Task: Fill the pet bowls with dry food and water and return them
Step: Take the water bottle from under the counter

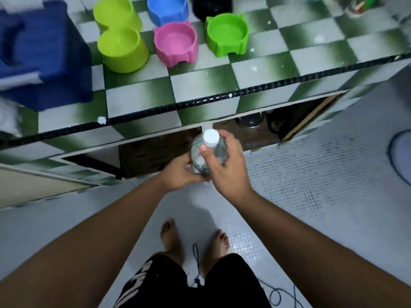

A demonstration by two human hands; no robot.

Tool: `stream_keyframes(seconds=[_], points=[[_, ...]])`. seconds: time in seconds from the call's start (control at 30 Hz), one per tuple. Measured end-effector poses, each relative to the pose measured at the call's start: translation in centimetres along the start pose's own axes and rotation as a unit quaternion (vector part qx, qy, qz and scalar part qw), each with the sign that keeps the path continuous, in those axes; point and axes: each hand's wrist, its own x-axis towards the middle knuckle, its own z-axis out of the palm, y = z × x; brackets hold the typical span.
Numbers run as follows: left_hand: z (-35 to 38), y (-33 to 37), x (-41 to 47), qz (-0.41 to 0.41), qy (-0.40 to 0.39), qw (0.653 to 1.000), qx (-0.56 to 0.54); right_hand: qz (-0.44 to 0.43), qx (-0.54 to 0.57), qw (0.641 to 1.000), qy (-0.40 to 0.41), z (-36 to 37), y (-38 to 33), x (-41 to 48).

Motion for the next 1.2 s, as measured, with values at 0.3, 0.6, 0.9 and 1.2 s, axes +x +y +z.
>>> stream_keyframes(seconds=[0.3, 0.6, 0.9, 1.2], points=[[5.2, 13.9, 1.6, 0.111, 0.001, 0.991, 0.068, -0.074, -0.006, 0.992, 0.101, -10.0, -9.1, 3.0], [4.4, 24.2, 14.0, 0.177, 0.022, 0.983, 0.035, -0.125, 0.018, 0.974, 0.191, -16.5, -13.5, 16.2], [2.7, 31.9, 29.2, 0.201, 0.004, 0.978, 0.046, -0.090, -0.004, 0.965, 0.248, -20.9, -13.2, 31.7], [2.5, 35.5, 40.9, 0.197, -0.012, 0.976, 0.092, -0.081, -0.042, 0.960, 0.264, -24.7, -12.2, 42.1]])
